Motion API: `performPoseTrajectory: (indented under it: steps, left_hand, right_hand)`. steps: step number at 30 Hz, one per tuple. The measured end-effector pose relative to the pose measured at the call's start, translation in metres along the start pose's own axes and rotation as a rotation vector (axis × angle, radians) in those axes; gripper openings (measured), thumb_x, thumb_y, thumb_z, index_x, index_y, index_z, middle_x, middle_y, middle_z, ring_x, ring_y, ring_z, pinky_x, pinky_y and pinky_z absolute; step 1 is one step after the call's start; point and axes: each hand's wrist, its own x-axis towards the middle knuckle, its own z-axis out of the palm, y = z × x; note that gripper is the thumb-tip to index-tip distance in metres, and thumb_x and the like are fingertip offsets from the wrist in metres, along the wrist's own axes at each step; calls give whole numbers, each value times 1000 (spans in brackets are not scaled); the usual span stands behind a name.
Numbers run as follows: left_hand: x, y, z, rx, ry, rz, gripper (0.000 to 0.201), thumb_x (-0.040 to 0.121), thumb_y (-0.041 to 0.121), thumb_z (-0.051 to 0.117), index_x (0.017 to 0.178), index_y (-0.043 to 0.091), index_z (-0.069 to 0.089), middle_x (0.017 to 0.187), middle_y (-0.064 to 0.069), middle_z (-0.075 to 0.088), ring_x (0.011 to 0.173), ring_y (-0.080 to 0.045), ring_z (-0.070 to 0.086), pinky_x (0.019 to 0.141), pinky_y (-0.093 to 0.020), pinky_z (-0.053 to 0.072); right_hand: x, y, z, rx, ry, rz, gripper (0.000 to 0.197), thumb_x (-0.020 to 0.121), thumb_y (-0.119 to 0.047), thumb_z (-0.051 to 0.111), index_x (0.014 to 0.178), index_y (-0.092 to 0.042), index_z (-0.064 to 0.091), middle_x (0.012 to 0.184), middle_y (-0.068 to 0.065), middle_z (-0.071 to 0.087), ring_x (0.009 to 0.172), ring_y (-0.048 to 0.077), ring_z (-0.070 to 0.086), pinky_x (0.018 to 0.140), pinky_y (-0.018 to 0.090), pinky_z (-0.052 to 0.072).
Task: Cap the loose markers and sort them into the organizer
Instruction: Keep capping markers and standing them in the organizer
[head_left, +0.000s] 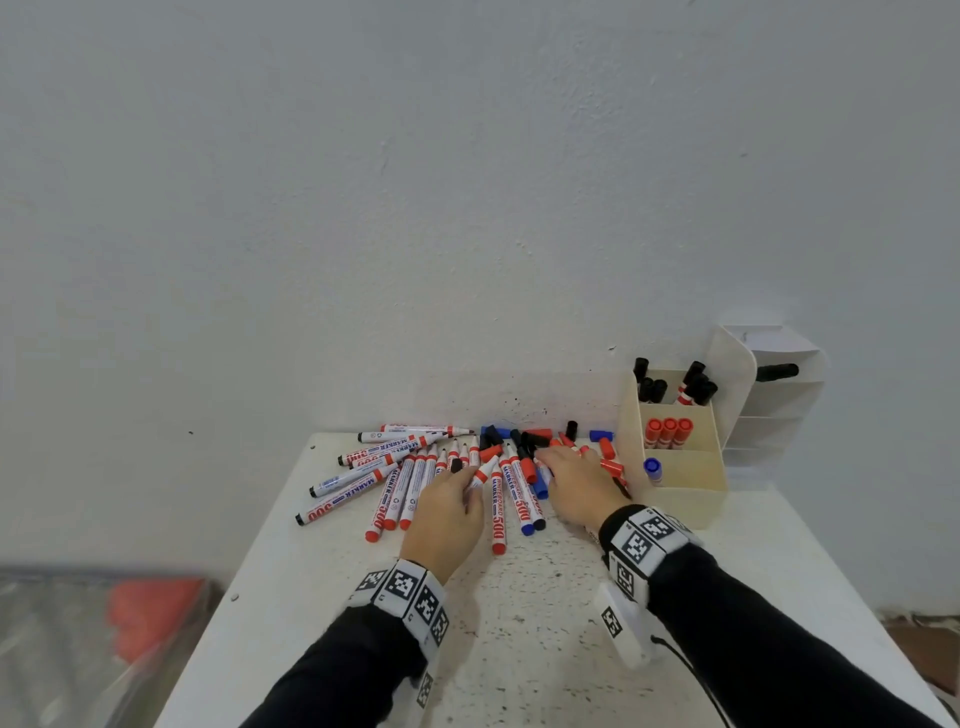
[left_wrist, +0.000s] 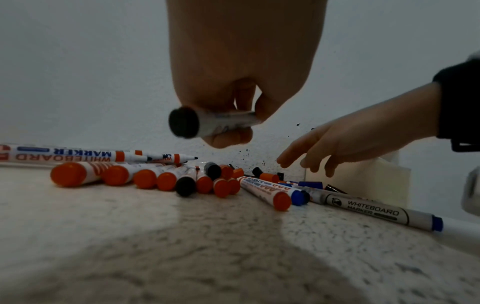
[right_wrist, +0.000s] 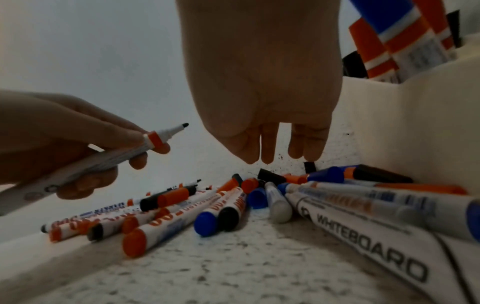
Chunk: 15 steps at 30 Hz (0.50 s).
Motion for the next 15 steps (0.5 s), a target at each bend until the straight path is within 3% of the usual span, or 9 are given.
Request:
performPoseTrajectory:
  steps: [2,4,6,8,11,15]
  left_hand:
    - [0,-1,2,-3,-22,-18,42,97,22,41,137,13,43,130,-7,53,118,-18,49,102,-30,40]
    - [0,-1,2,-9,-31,-20,42,97,23,42,138,13,42,134,-5,50,123,-15,45,104,-27,35]
    - [0,-2,3,-12,-23,-25,42,96,23,43,138,14,42,136,-3,49,125,-14,43,104,-26,34]
    - [0,-2,4,-13,-8,-32,42,96,23,43,137,14,43,136,-3,48,124,-13,43,103,-24,33]
    - [0,-3,7,-20,4,-36,41,96,23,43,136,14,44,132,-2,49,117,-10,45,96,-18,33]
    - [0,-3,12,-37,-7,-42,40,95,19,44,135,14,46,122,-3,52,99,-8,46,85,-16,38]
  right_hand:
    - [6,-1,0,-43,-54,-24,49,96,-14,36,143,-25,29,151,-3,28,136,30,23,112,44,26]
    - [10,-2,1,-68,-79,-34,44,95,-16,37,137,-28,39,147,-3,34,136,29,24,112,47,24]
    - [12,-3,2,-60,-22,-4,33,94,-19,40,124,-27,51,139,-2,44,131,26,31,110,45,26]
    - [15,-4,1,-84,60,27,29,94,-21,43,122,-23,51,134,1,46,125,24,37,108,41,30]
    - [21,-6,1,-89,89,19,38,94,-20,43,132,-22,44,139,3,42,126,25,37,107,40,32]
    - [29,-9,7,-209,-50,-29,44,96,-25,37,140,-32,34,147,-1,34,134,28,26,109,46,26]
